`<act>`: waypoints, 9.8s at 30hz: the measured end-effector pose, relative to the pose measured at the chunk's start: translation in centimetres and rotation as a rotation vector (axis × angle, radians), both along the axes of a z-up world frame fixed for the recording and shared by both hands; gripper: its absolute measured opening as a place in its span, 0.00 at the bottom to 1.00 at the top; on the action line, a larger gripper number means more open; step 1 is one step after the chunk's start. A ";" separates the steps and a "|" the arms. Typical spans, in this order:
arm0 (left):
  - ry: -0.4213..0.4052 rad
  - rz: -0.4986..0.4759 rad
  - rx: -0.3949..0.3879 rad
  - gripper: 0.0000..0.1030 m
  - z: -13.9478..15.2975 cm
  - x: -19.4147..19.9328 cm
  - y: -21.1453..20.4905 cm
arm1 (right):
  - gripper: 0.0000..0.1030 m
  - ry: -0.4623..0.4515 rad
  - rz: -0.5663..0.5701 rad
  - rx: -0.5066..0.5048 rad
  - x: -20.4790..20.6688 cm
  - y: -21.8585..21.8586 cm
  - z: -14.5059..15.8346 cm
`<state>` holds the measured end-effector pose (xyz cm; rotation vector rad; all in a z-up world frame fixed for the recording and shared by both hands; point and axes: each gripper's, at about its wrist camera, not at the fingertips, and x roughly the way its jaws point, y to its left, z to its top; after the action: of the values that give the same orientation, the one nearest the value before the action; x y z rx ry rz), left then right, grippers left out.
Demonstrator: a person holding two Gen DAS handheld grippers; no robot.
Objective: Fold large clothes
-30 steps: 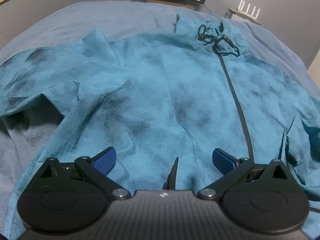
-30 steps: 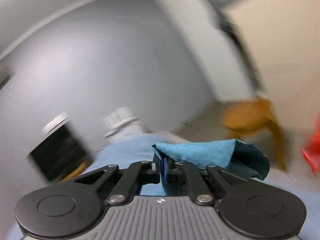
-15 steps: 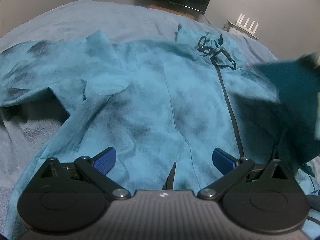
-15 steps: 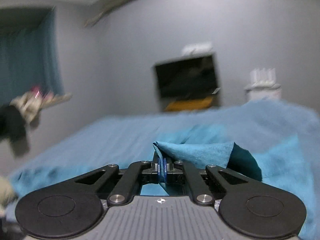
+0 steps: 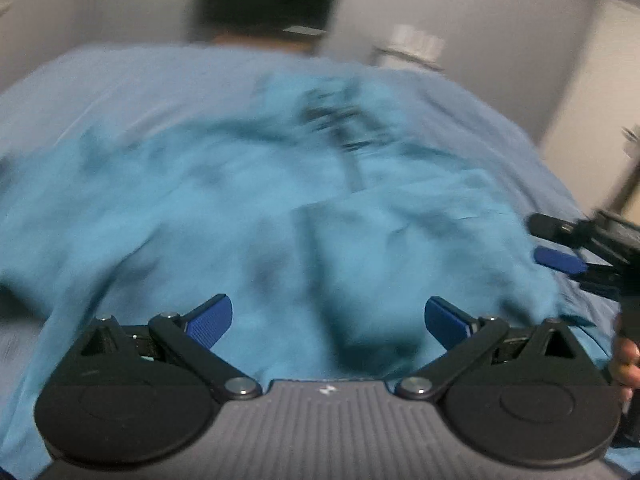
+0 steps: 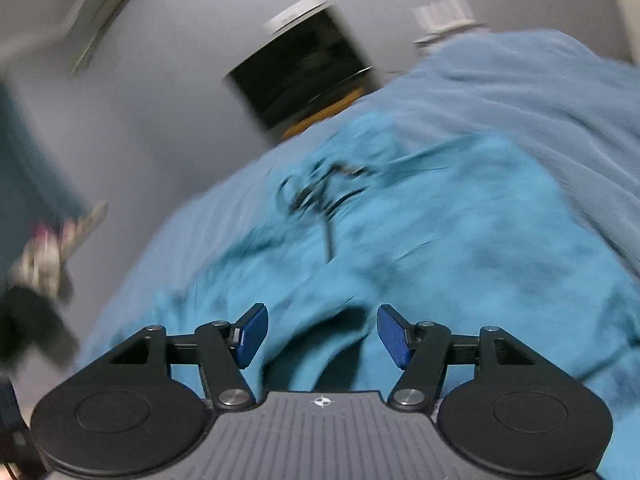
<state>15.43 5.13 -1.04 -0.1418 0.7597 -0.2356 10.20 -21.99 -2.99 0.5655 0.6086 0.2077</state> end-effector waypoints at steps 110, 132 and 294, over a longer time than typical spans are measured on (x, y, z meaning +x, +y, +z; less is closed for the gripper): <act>0.033 0.399 0.016 0.70 -1.2 -3.8 10.0 | 0.76 -0.113 0.342 -0.464 -1.1 6.0 -2.0; 0.062 0.405 0.047 0.71 -2.8 -3.4 10.3 | 0.02 -0.188 0.581 -0.889 -0.4 17.0 -4.9; -0.107 -0.431 0.325 1.00 10.8 -28.4 8.8 | 0.98 -0.050 0.541 -0.646 -22.1 -16.1 12.9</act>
<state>-12.99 13.95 9.73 0.3444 0.7061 -0.5194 -11.89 -38.09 9.94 -0.2380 0.7269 0.5070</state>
